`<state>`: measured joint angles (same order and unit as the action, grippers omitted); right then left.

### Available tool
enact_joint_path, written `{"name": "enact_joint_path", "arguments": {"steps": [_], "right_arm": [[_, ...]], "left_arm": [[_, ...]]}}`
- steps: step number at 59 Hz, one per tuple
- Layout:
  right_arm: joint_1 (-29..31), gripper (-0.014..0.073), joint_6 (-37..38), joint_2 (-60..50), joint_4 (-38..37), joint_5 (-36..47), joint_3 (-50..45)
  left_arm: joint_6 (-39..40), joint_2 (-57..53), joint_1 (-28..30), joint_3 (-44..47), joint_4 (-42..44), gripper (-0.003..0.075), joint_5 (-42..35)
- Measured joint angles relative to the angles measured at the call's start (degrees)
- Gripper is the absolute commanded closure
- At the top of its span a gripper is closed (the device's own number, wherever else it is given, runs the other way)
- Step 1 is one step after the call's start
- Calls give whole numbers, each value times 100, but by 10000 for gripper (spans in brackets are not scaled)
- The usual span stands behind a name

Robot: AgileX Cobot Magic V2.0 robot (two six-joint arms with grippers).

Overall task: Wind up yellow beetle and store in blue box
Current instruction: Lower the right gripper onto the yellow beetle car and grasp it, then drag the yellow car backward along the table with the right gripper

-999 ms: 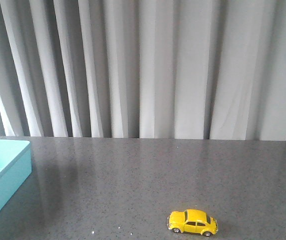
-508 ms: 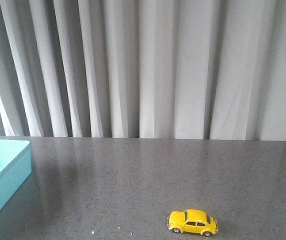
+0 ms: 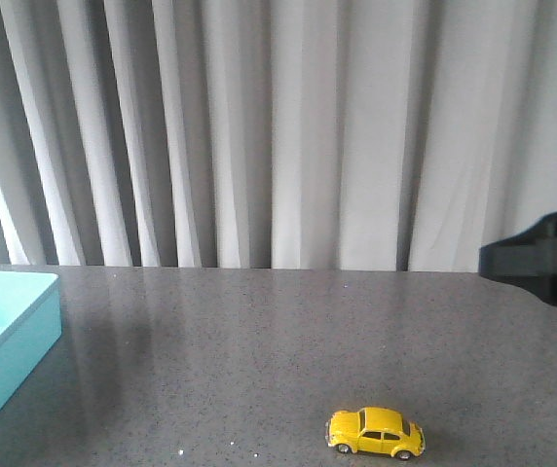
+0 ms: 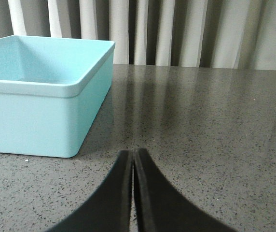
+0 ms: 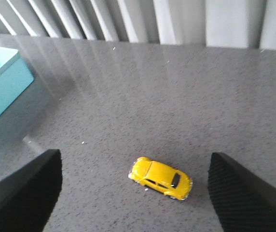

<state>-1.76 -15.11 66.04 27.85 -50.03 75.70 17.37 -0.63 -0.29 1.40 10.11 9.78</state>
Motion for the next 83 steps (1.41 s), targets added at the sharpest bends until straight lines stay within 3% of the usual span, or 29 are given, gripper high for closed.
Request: {"name": "enact_joint_path", "arguments": {"steps": [10, 21, 27, 33, 67, 74, 83], "right_arm": [[-510, 1, 501, 1434, -53, -586, 989], [-1602, 1, 2102, 2710, -1799, -750, 1494], [-1892, 1, 2976, 3153, -2629, -769, 1523], [-2008, 1, 3442, 3547, -3008, -769, 1536], [-2023, 12, 4269, 4685, -3663, -593, 1547], [-2023, 65, 4282, 4729, -3645, -593, 1587], [-2023, 207, 4282, 4748, -3651, -688, 1623]], "left_arm": [[0, 0, 0, 0, 0, 726, 0], [0, 0, 0, 0, 0, 726, 0], [0, 0, 0, 0, 0, 726, 0], [0, 0, 0, 0, 0, 726, 0], [0, 0, 0, 0, 0, 726, 0], [0, 0, 0, 0, 0, 726, 0], [0, 0, 0, 0, 0, 726, 0]]}}
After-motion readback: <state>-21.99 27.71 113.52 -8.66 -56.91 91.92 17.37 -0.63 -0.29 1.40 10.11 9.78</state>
